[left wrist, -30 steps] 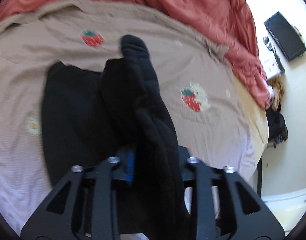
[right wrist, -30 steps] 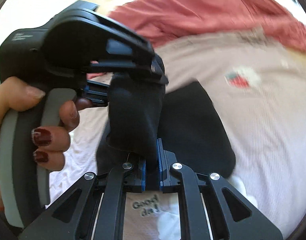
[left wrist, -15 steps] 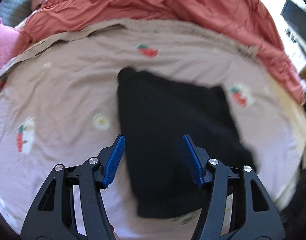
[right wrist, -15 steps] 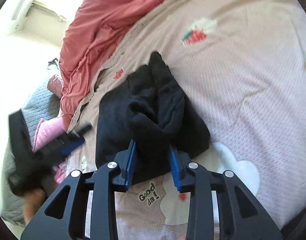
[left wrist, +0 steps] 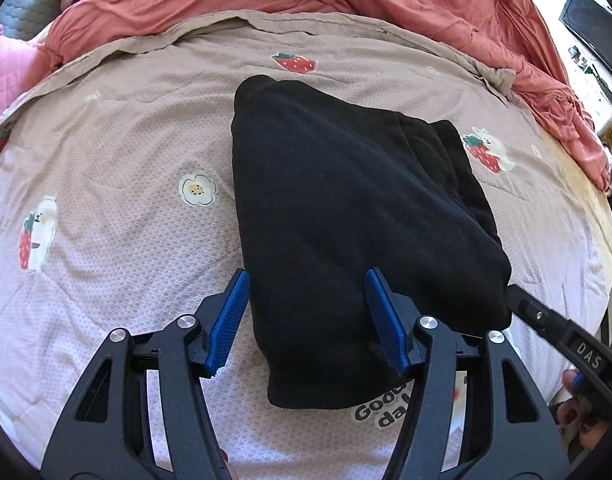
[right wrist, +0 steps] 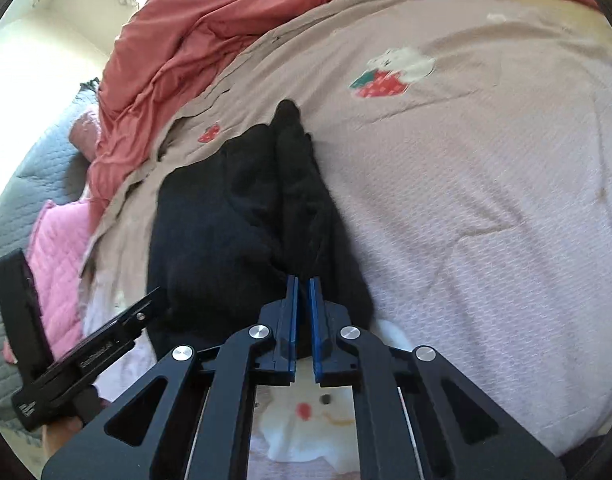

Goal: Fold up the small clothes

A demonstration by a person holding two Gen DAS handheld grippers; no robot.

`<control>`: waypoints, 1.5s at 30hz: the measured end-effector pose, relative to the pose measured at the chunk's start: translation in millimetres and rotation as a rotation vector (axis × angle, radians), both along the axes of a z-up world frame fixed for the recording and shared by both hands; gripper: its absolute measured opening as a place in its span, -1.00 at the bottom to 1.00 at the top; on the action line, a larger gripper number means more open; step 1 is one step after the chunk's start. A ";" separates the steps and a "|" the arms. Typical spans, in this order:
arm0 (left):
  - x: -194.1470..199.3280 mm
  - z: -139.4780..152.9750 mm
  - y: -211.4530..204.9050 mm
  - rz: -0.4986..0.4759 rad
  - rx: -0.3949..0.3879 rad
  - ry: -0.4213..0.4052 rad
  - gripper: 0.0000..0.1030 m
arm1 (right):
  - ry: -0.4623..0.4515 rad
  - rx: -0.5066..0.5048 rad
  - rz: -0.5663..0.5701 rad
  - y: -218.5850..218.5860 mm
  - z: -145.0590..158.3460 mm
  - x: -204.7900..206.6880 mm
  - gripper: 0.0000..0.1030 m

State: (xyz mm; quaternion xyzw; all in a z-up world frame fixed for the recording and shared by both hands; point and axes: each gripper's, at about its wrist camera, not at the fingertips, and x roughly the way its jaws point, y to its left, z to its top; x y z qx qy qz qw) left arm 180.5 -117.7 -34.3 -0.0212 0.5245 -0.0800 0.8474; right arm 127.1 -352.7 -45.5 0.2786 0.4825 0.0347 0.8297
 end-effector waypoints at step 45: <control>-72.6 61.1 32.5 0.017 0.015 -0.163 0.82 | -0.418 -0.365 0.042 27.9 93.6 -60.9 0.91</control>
